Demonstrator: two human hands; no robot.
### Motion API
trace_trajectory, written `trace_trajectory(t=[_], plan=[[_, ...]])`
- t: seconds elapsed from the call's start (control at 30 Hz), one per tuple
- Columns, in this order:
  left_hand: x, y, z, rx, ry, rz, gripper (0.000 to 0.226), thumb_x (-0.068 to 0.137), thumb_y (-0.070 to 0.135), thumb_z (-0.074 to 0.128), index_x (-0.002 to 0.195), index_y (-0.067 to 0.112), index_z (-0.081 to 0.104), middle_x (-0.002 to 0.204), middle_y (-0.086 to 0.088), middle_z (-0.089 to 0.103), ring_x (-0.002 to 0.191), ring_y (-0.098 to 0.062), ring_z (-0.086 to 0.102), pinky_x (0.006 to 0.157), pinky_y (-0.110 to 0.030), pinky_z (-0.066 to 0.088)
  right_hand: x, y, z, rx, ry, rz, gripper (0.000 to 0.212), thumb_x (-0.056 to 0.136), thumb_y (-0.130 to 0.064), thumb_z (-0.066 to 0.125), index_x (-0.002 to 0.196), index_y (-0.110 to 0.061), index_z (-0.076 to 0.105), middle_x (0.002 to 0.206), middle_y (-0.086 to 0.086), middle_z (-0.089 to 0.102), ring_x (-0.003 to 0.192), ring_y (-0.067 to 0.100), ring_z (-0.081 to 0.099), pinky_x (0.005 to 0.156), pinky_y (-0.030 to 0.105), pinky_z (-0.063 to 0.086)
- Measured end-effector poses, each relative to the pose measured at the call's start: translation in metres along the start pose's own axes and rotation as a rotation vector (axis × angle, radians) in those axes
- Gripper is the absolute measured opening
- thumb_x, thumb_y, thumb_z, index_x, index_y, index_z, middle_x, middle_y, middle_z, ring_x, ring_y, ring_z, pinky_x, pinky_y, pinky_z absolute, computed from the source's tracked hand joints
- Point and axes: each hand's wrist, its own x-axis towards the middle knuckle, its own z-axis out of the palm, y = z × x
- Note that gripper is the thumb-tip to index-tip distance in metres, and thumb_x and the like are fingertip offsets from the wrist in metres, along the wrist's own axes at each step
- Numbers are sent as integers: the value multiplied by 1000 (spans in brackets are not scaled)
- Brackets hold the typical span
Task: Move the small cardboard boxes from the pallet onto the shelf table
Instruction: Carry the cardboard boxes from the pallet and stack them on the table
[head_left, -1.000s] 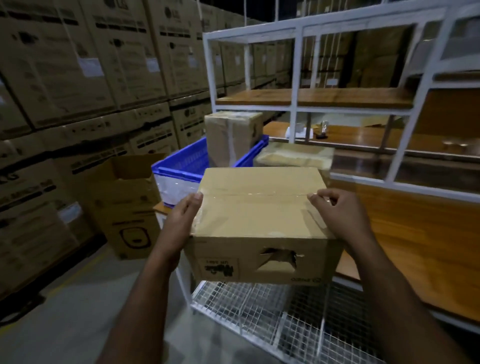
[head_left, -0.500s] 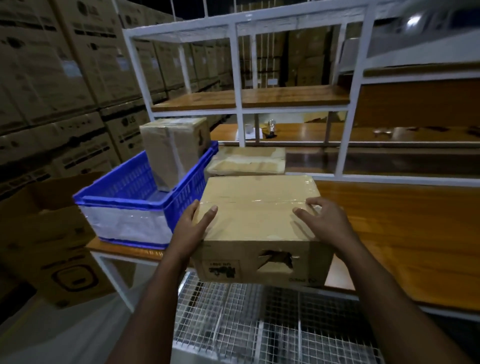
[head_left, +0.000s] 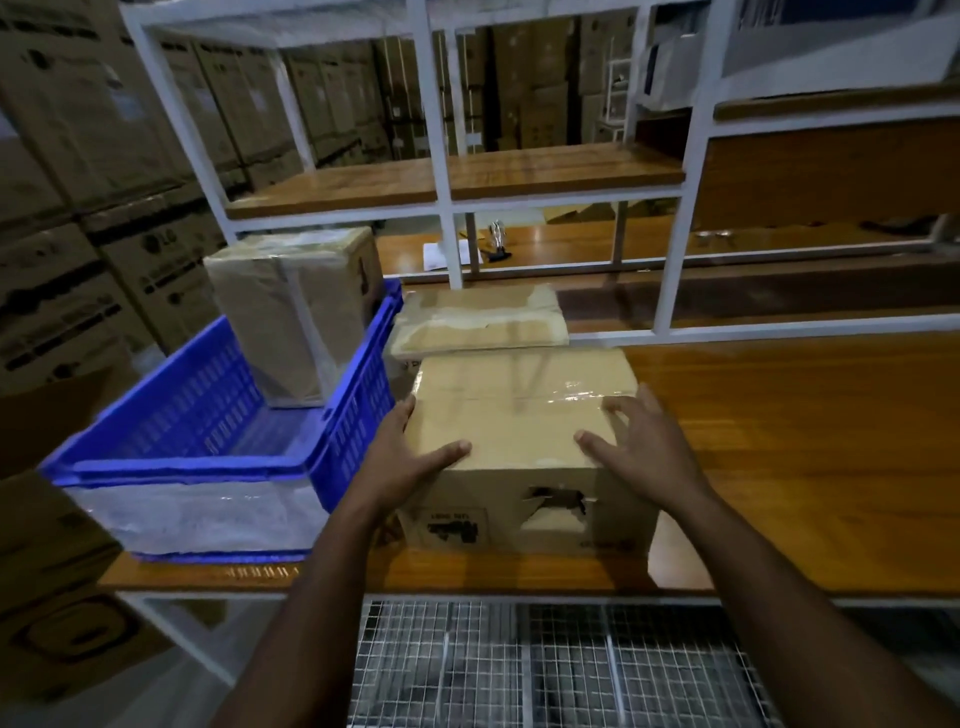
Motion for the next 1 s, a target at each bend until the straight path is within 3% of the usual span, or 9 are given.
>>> trace_trajectory(t=[0.13, 0.23, 0.33, 0.43, 0.57, 0.8, 0.9, 1.0], plan=[[18, 9, -6, 129, -53, 25, 100, 71, 44, 88, 152, 23, 32, 138, 11, 43, 130, -15, 44, 100, -33, 44, 10, -4, 1, -77, -16, -5, 70, 86, -56, 67, 142, -21, 43, 154, 8, 36, 133, 26, 42, 94, 36, 43], [33, 19, -6, 179, -61, -58, 114, 67, 59, 86, 155, 17, 29, 151, -2, 45, 139, -27, 45, 109, -42, 42, 30, -4, -3, 35, -96, 89, 84, 74, -57, 78, 139, -21, 38, 137, 5, 51, 113, 20, 52, 78, 30, 45], [38, 24, 2, 165, -11, -141, 130, 52, 77, 82, 156, 19, 28, 155, -8, 44, 141, -31, 45, 110, -48, 42, 43, 0, -9, 182, -226, 194, 108, 66, -54, 86, 148, -16, 26, 141, 7, 50, 122, 28, 52, 87, 37, 49], [39, 19, 8, 217, 32, -220, 123, 62, 63, 86, 157, 18, 23, 158, -10, 38, 143, -33, 40, 111, -51, 39, 46, 4, -12, 266, -277, 277, 123, 62, -50, 90, 152, -16, 14, 148, 9, 41, 131, 32, 44, 97, 43, 45], [44, 20, 11, 247, 41, -257, 125, 60, 65, 86, 157, 18, 23, 159, -11, 37, 143, -34, 39, 110, -52, 40, 54, 11, -9, 287, -305, 294, 128, 59, -49, 91, 153, -18, 9, 149, 10, 39, 133, 34, 42, 104, 48, 44], [45, 17, 14, 290, 74, -238, 123, 64, 64, 84, 158, 17, 22, 160, -11, 35, 145, -34, 37, 111, -51, 39, 56, 13, -4, 227, -303, 269, 150, 34, -69, 80, 155, -23, 5, 154, 12, 35, 136, 37, 40, 105, 55, 44], [47, 18, 12, 318, 47, -258, 121, 64, 69, 82, 156, 16, 25, 159, -12, 37, 142, -33, 40, 109, -49, 41, 58, 12, -6, 226, -323, 269, 147, 37, -71, 78, 156, -21, 6, 154, 12, 35, 136, 37, 41, 104, 54, 45], [55, 20, 9, 345, 20, -295, 115, 65, 74, 78, 152, 16, 30, 155, -13, 42, 137, -33, 46, 103, -47, 45, 71, 5, -5, 169, -279, 287, 128, 63, -68, 77, 156, -11, 10, 151, 15, 40, 131, 36, 47, 99, 47, 48]])
